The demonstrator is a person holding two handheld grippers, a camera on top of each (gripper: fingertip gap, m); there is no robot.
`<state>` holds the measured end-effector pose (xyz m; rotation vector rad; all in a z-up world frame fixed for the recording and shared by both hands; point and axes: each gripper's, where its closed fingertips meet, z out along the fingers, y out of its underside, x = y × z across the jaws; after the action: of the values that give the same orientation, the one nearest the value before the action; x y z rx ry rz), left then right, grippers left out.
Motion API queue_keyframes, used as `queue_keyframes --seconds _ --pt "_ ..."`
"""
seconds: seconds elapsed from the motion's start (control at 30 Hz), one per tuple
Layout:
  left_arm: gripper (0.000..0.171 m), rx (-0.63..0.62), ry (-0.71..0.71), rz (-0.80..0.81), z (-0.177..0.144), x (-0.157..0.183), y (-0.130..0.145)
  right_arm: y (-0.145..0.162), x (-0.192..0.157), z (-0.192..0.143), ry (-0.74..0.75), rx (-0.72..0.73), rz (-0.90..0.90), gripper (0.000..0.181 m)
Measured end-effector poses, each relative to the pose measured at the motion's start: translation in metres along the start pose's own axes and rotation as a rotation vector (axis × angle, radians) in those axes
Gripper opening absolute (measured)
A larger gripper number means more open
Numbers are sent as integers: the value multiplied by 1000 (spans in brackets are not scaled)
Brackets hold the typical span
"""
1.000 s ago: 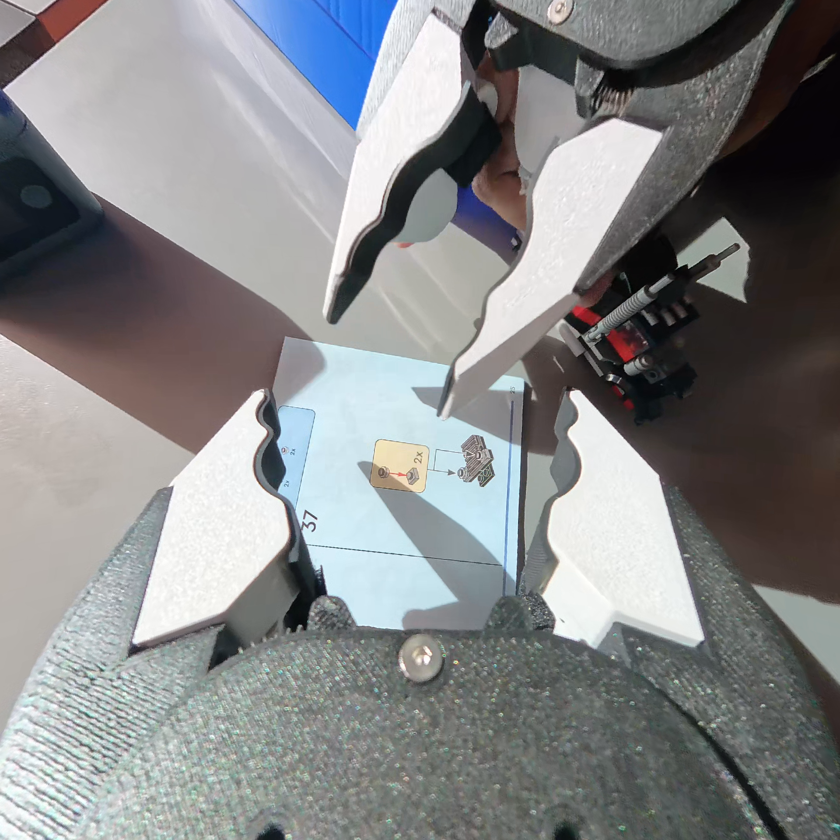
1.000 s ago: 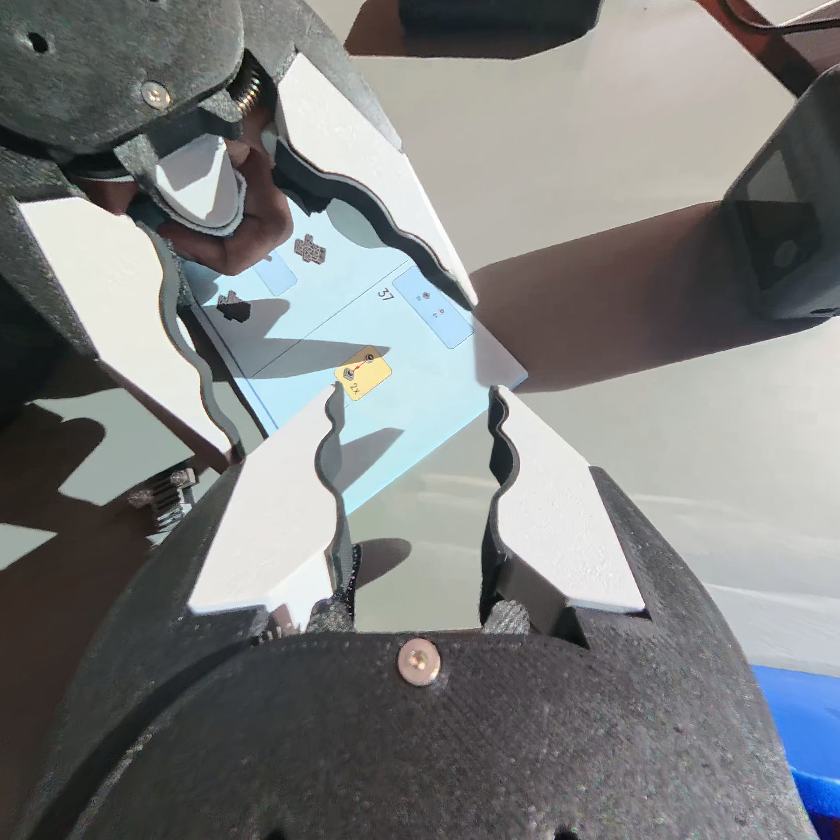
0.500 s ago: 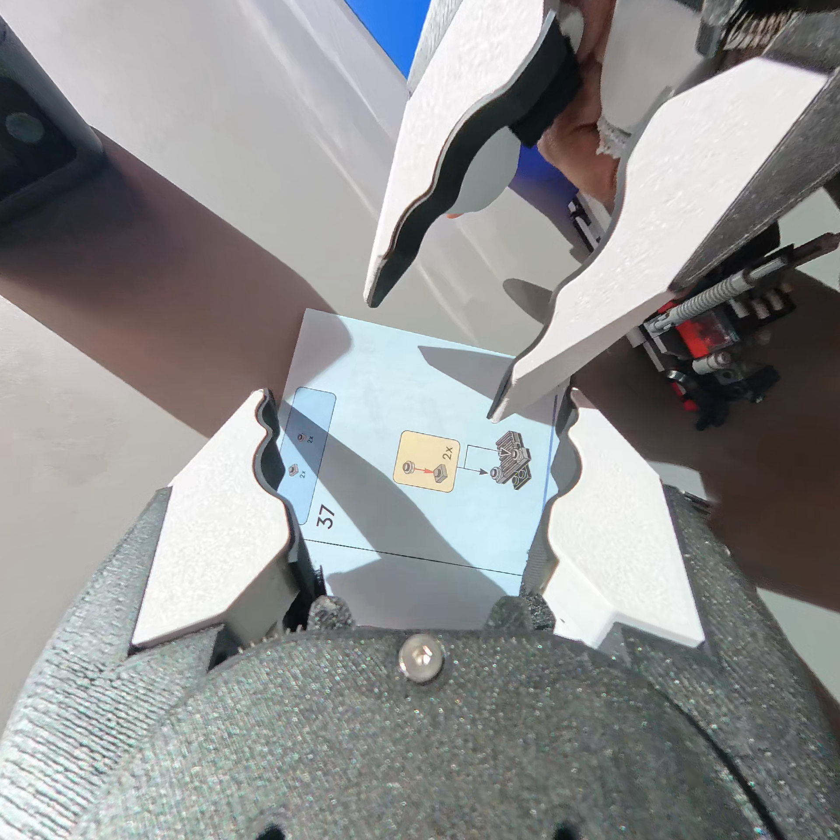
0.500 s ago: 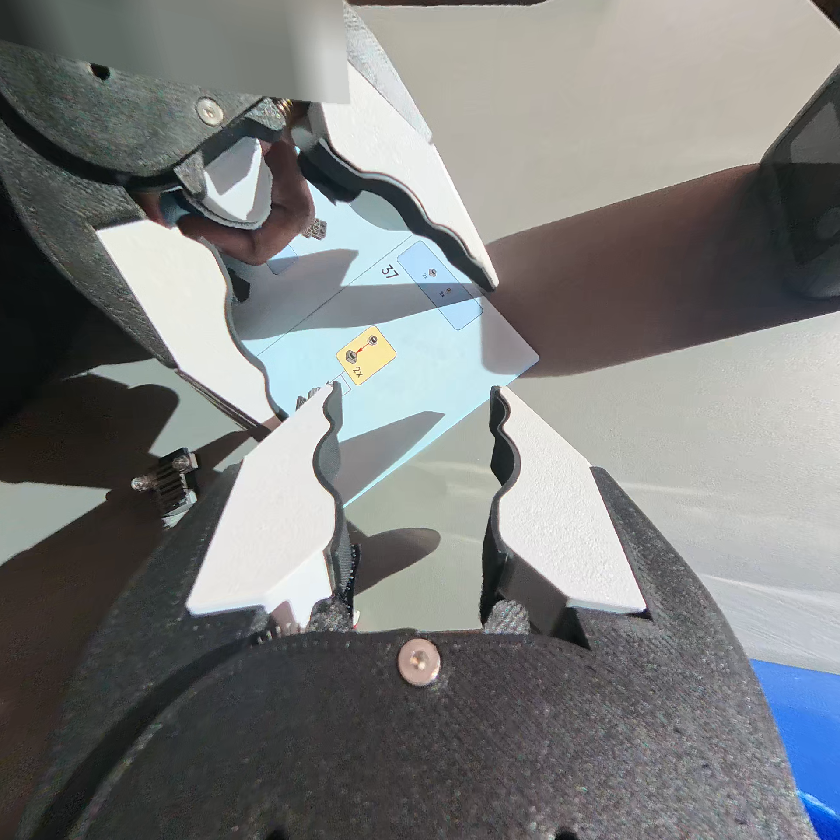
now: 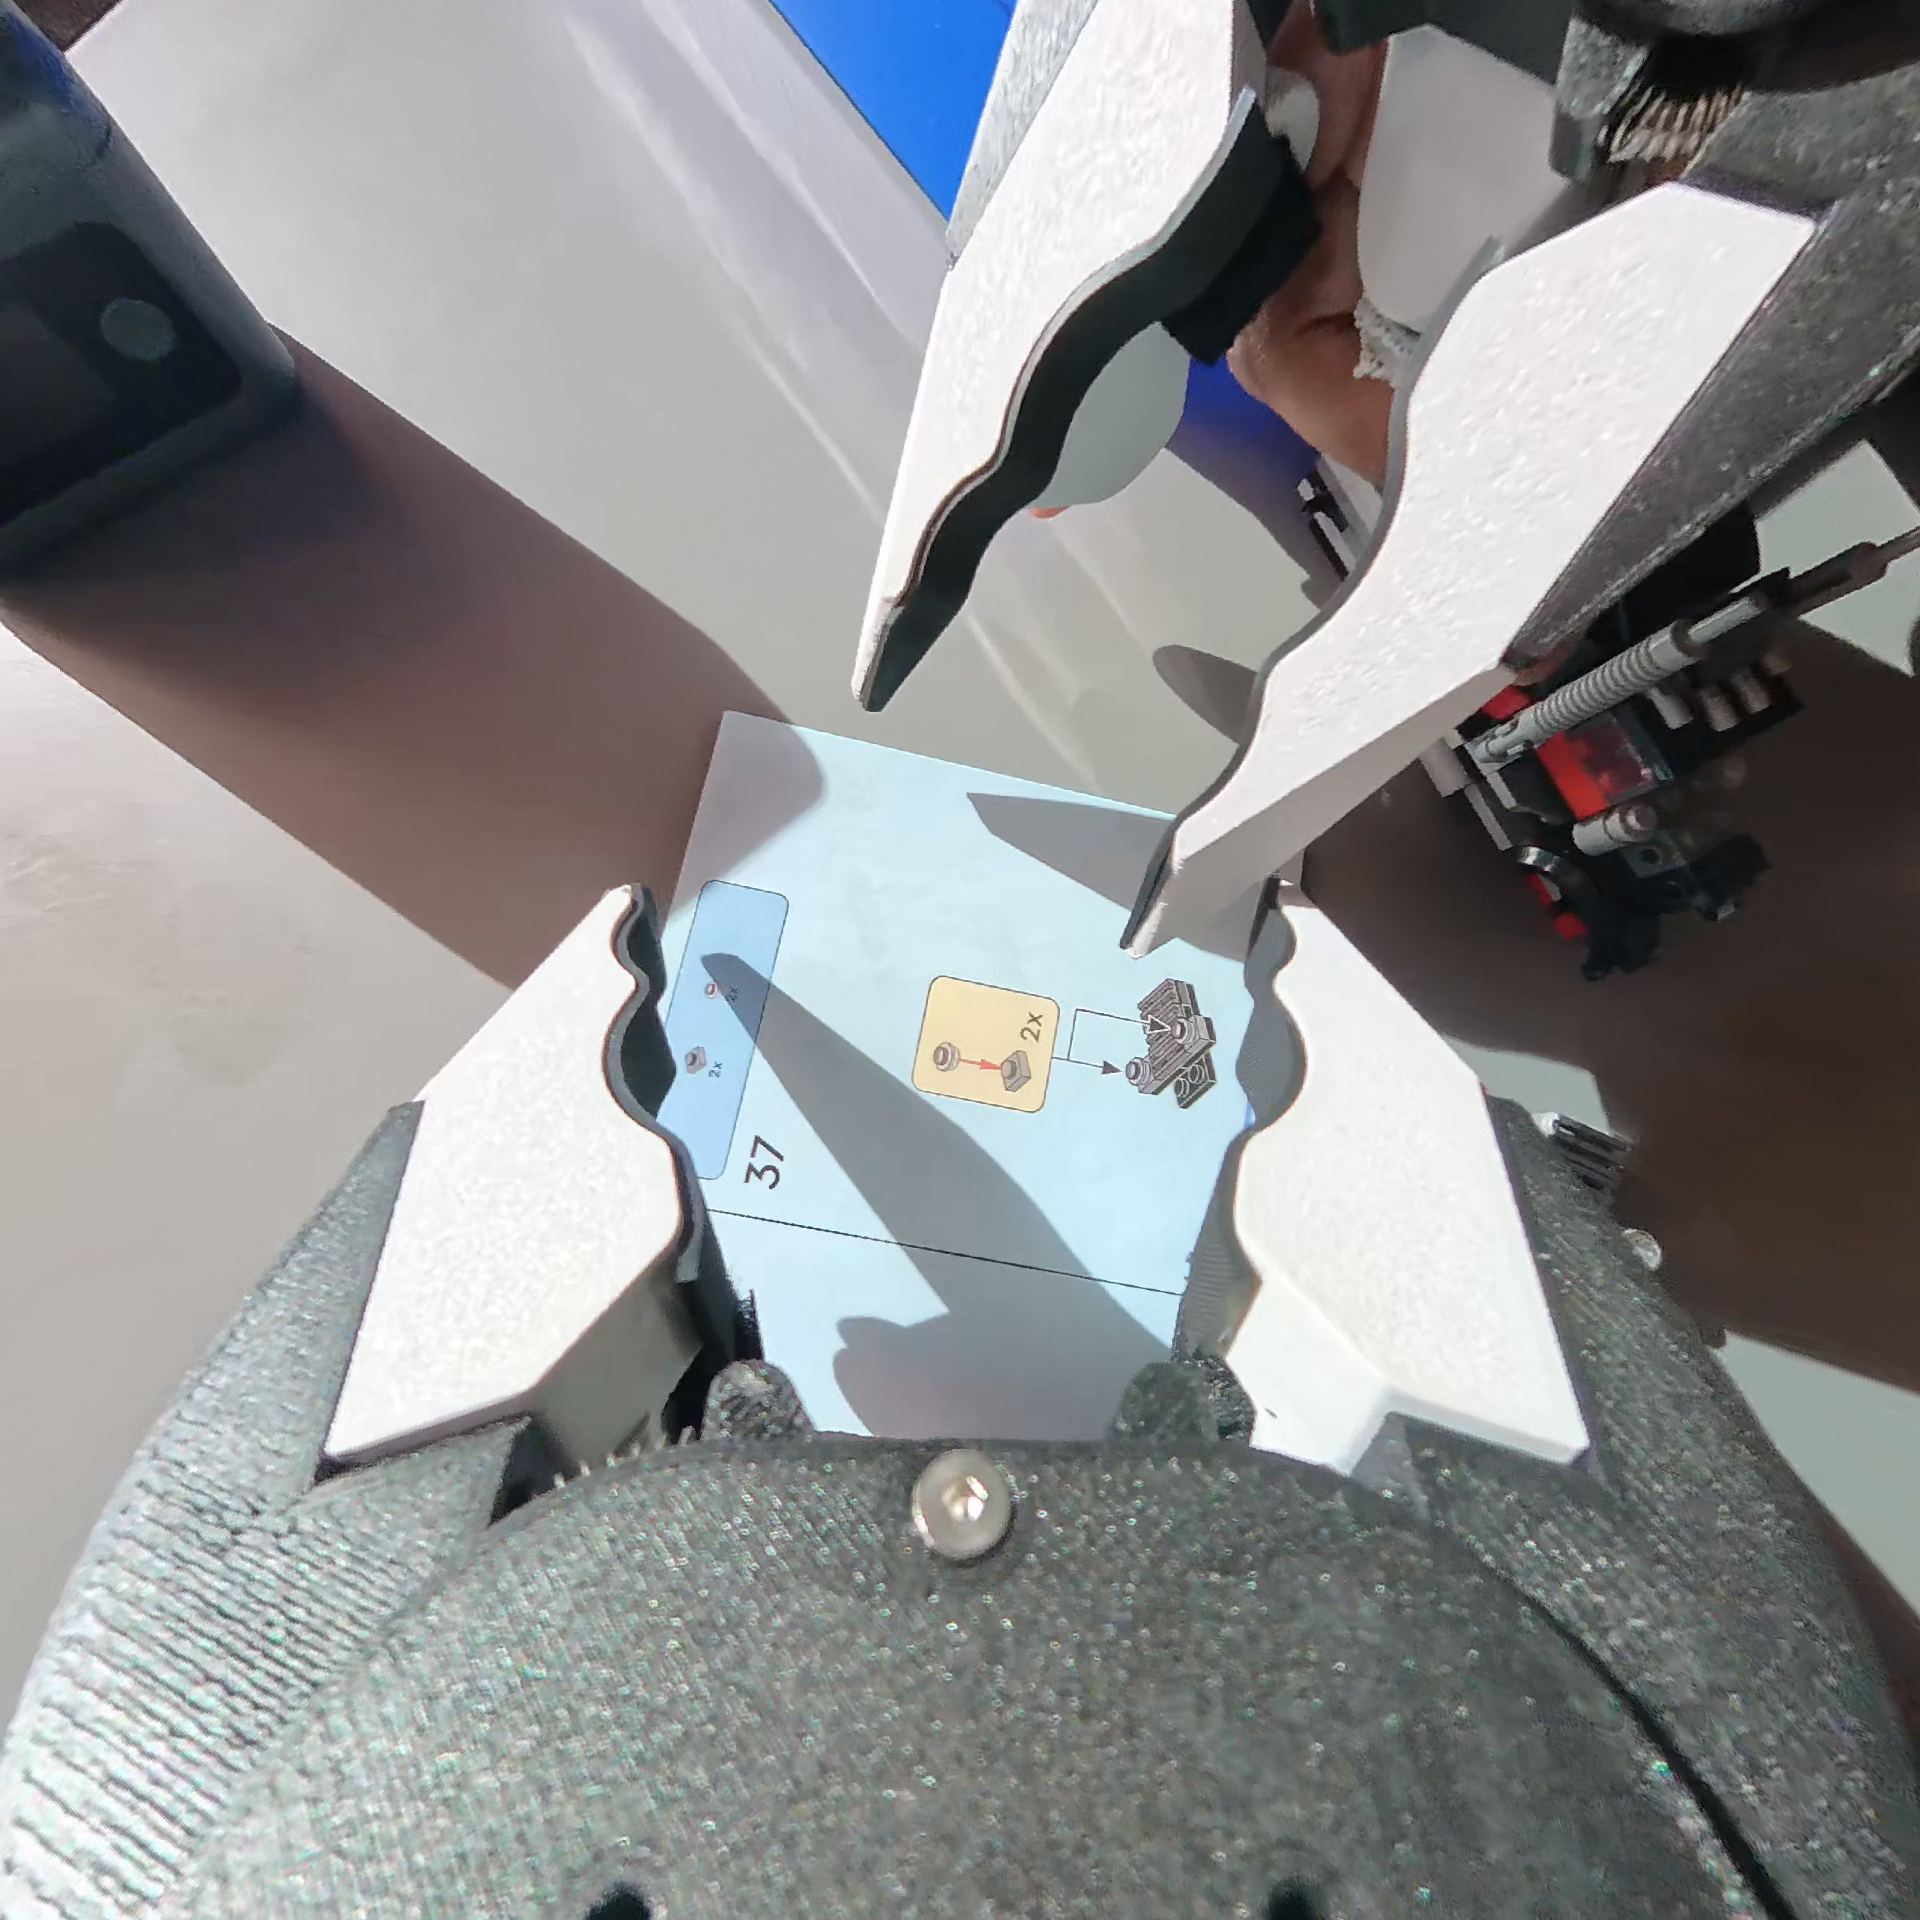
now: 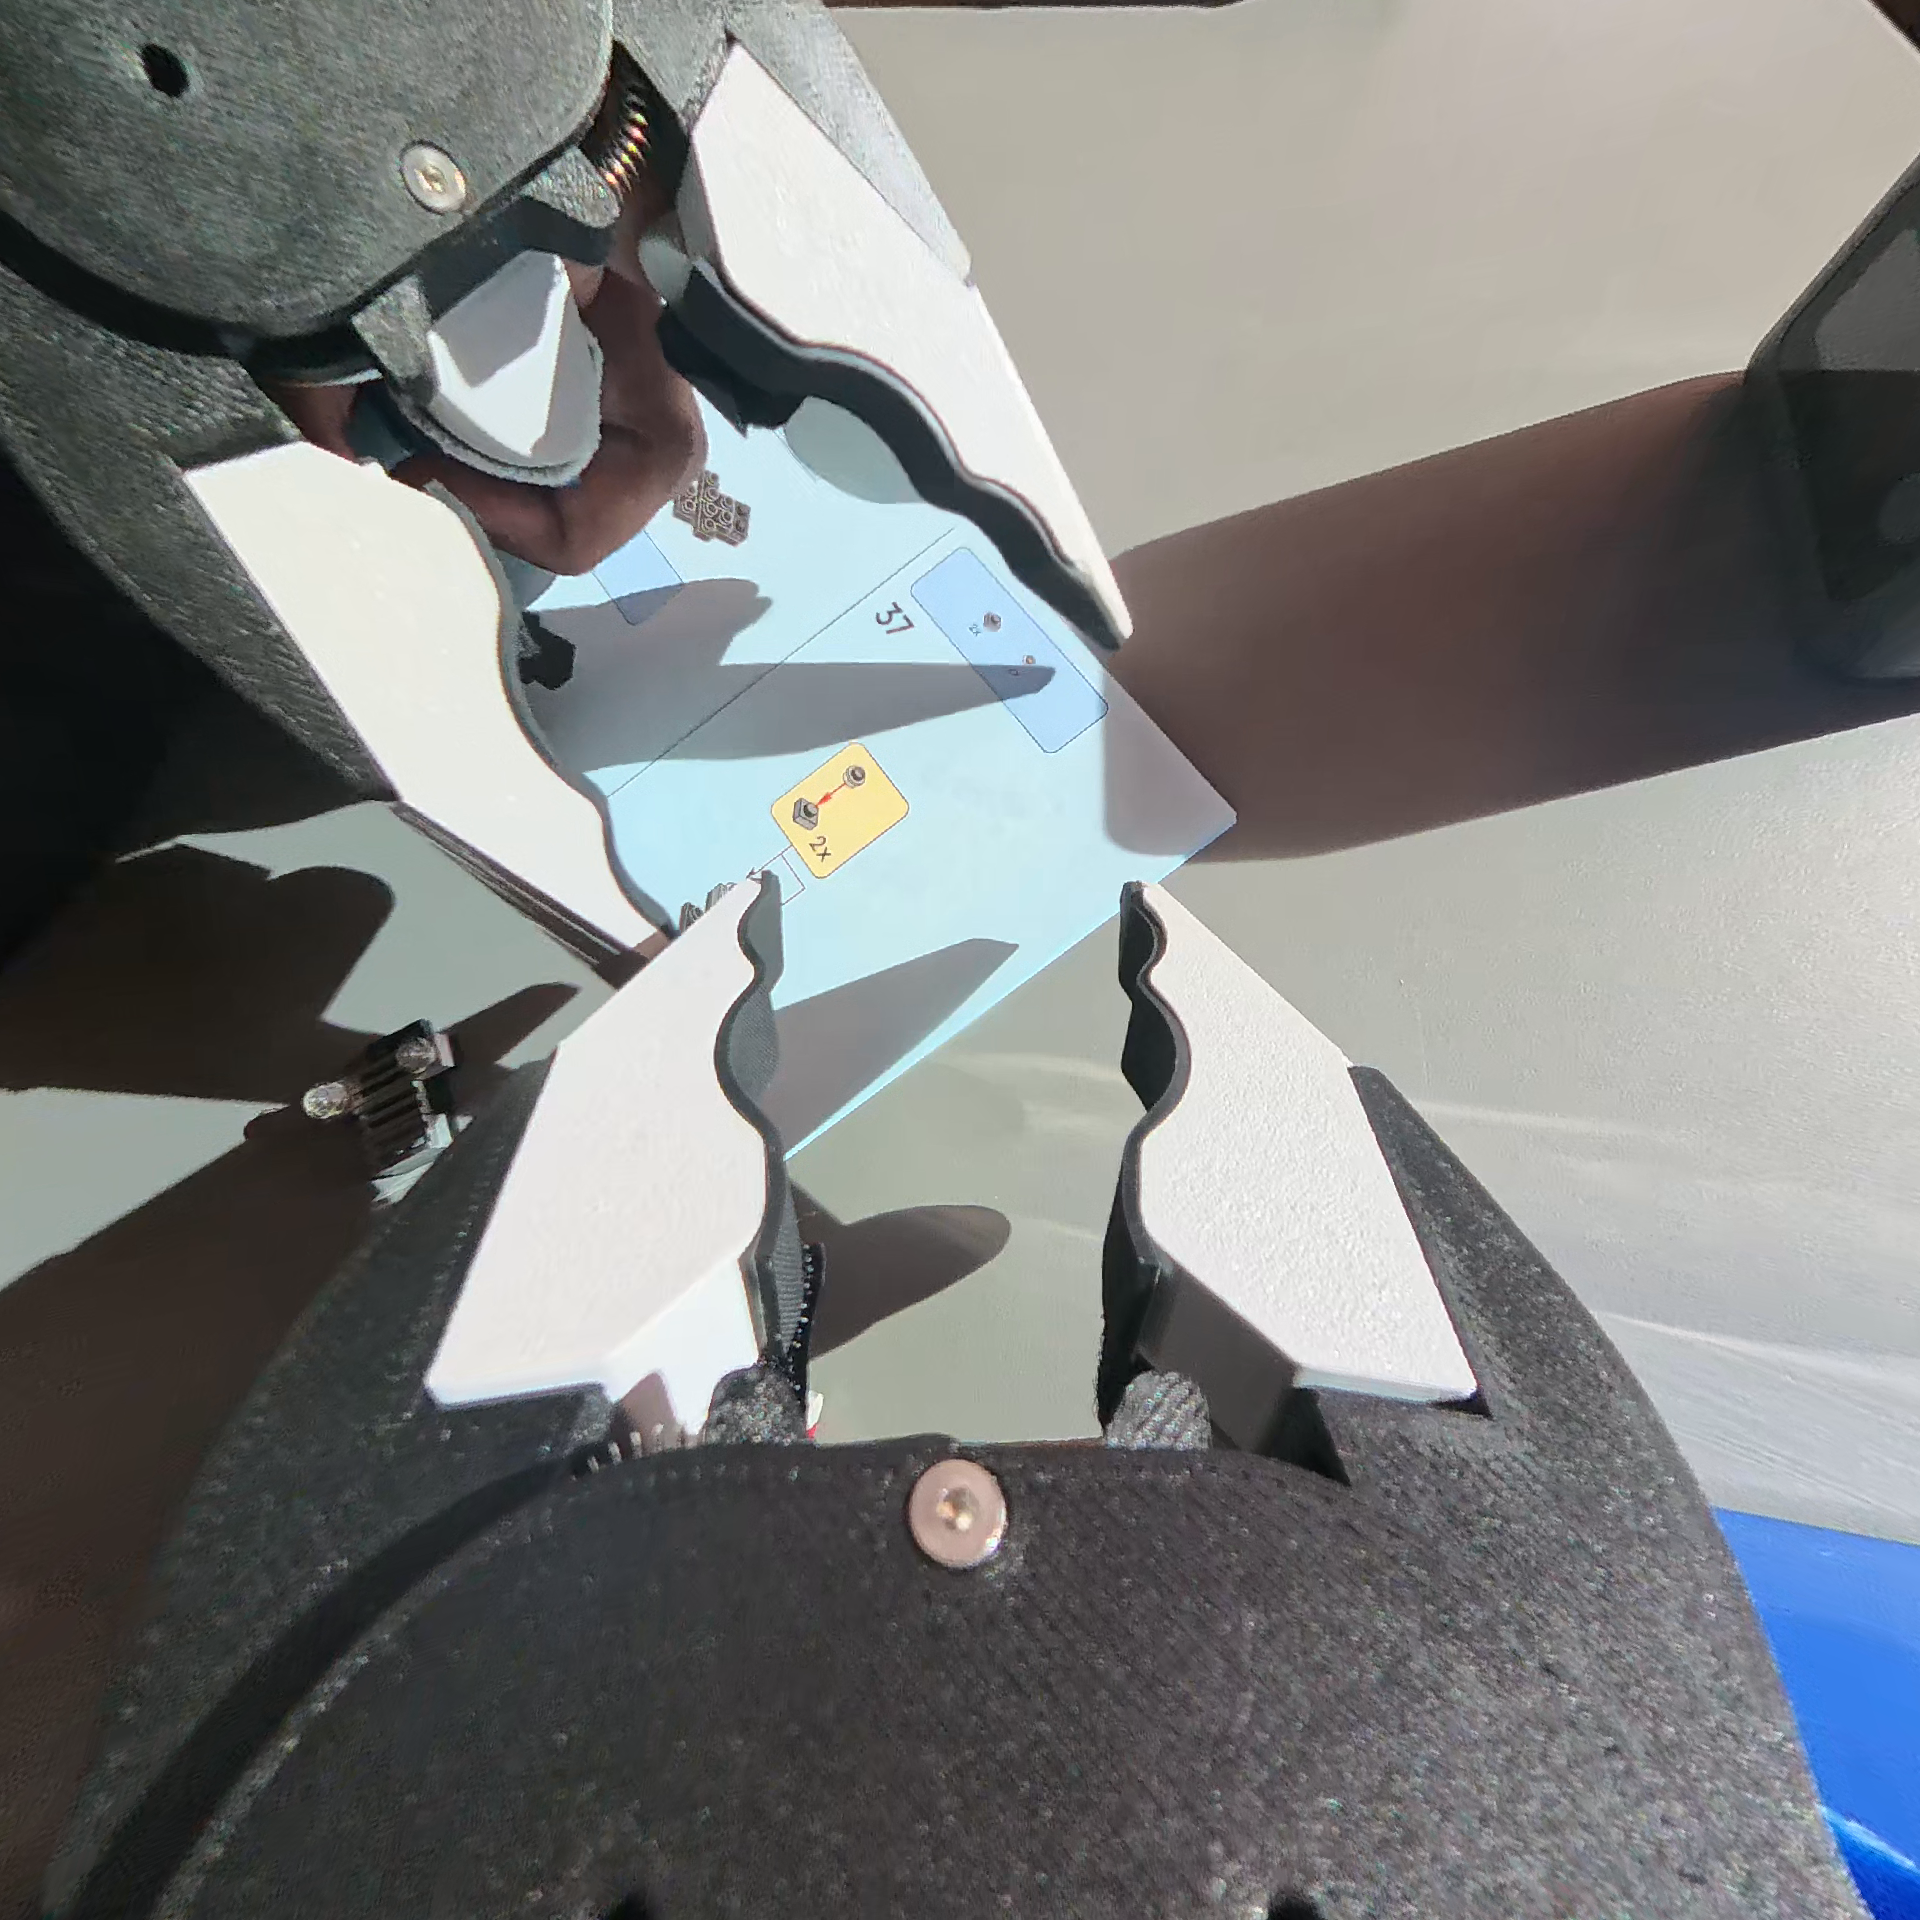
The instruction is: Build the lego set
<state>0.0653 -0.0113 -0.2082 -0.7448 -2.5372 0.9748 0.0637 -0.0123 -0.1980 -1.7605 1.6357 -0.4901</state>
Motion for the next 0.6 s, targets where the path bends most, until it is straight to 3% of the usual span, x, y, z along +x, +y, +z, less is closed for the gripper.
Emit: queue_keyframes --seconds 0.6 --pt "114 -26 7 7 7 2 3 1 -2 0 -11 -3 -1 67"
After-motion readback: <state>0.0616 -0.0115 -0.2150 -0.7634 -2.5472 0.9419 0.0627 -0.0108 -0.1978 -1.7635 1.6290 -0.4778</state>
